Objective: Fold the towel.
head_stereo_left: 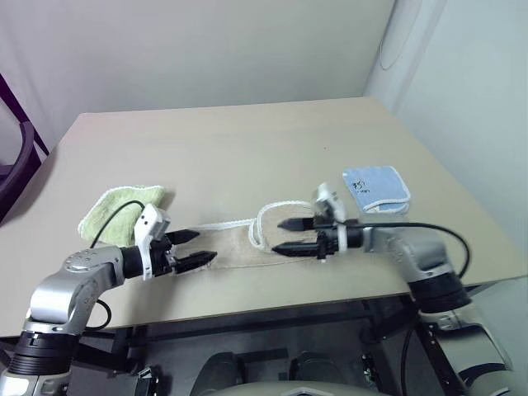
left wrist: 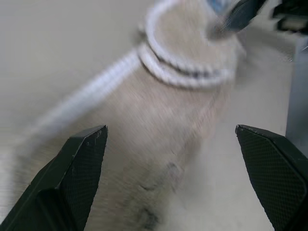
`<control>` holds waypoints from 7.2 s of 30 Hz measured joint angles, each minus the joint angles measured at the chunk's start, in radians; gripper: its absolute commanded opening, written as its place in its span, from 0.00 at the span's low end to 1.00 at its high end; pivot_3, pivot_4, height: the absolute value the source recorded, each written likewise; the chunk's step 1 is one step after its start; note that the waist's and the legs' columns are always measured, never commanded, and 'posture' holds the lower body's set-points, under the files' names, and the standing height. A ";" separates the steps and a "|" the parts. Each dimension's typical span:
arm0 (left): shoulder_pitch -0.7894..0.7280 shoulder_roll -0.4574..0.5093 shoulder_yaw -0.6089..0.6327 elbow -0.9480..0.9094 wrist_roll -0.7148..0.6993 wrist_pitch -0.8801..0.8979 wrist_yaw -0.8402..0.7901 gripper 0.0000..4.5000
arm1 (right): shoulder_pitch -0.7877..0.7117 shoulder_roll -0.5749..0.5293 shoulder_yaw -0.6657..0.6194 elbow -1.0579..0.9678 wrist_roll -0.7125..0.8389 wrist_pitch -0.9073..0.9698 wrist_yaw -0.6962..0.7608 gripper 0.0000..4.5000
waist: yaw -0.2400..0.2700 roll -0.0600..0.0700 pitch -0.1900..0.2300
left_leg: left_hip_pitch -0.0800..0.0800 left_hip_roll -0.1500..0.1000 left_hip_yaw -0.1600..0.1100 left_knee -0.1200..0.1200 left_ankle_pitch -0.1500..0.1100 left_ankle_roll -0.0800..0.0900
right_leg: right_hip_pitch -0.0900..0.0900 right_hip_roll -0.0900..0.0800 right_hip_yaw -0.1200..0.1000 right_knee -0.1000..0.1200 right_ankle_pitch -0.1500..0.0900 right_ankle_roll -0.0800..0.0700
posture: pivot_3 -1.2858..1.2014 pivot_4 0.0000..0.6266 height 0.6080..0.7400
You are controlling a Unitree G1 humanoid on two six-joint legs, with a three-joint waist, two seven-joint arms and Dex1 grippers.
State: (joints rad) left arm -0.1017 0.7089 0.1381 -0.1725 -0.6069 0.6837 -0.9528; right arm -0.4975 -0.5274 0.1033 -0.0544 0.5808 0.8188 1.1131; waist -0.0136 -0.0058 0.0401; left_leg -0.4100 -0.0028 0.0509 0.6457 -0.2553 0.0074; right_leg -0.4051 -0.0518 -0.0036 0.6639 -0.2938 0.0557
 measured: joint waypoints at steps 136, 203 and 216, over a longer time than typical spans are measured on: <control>-0.143 -0.294 0.641 0.103 -0.616 0.923 0.926 0.01 | -0.144 0.109 -0.037 0.577 -0.320 -0.411 -0.097 1.00 | -0.008 0.004 -0.008 | -0.003 0.000 -0.006 -0.005 0.002 -0.004 | -0.004 -0.011 -0.025 -0.016 0.020 -0.009 | 0.52 0.00 1.00; -0.794 -0.447 -0.297 0.381 -0.019 0.516 -0.091 0.99 | -0.031 0.077 -0.235 0.464 -0.269 -0.335 -0.452 1.00 | -0.003 0.005 0.000 | -0.001 0.000 -0.005 0.002 0.004 0.004 | 0.002 -0.006 -0.024 -0.012 0.019 0.001 | 0.52 0.00 1.00; -0.415 -0.051 -0.226 0.113 0.050 0.383 0.002 0.99 | -0.268 0.125 -0.175 0.380 -0.119 0.130 -0.429 1.00 | -0.029 0.005 0.001 | 0.002 0.001 -0.006 0.002 0.006 0.003 | -0.001 -0.005 -0.020 -0.005 0.018 -0.001 | 0.52 0.00 1.00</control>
State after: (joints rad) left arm -0.5165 0.6577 -0.0880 -0.0594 -0.5566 1.0669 -0.9512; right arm -0.7651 -0.4026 -0.0712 0.3252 0.4617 0.9491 0.6838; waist -0.0424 -0.0010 0.0411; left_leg -0.4078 -0.0016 0.0450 0.6473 -0.2497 0.0107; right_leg -0.4059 -0.0569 -0.0240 0.6593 -0.2762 0.0542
